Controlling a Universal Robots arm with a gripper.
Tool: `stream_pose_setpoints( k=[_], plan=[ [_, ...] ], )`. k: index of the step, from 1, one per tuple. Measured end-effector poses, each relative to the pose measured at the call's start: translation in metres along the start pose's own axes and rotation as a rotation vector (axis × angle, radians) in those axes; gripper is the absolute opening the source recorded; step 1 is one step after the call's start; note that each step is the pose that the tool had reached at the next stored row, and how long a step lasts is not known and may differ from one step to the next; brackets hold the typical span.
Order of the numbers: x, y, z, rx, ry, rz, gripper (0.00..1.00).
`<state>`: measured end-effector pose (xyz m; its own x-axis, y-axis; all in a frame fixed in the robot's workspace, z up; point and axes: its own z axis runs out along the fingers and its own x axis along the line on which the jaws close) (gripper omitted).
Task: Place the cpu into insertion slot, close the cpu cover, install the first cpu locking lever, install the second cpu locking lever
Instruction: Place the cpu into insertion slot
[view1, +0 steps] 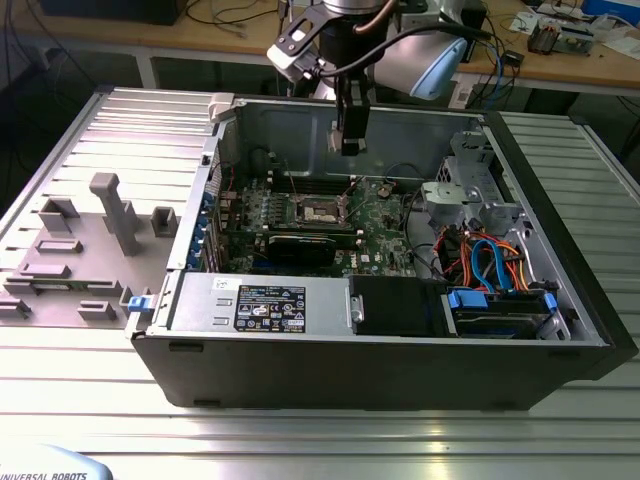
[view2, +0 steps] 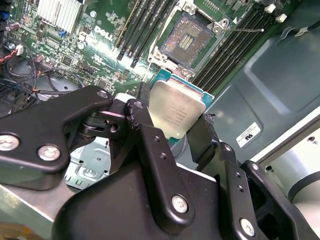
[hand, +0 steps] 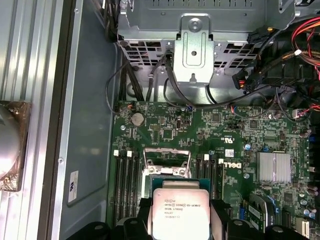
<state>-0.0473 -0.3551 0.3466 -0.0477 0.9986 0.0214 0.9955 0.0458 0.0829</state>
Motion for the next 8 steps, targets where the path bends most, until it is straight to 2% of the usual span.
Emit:
stream_pose_setpoints(
  k=[8],
  plan=[
    [0.0000, -0.0005, 0.0024, 0.0000, 0.0000, 0.000, 0.54]
  ],
)
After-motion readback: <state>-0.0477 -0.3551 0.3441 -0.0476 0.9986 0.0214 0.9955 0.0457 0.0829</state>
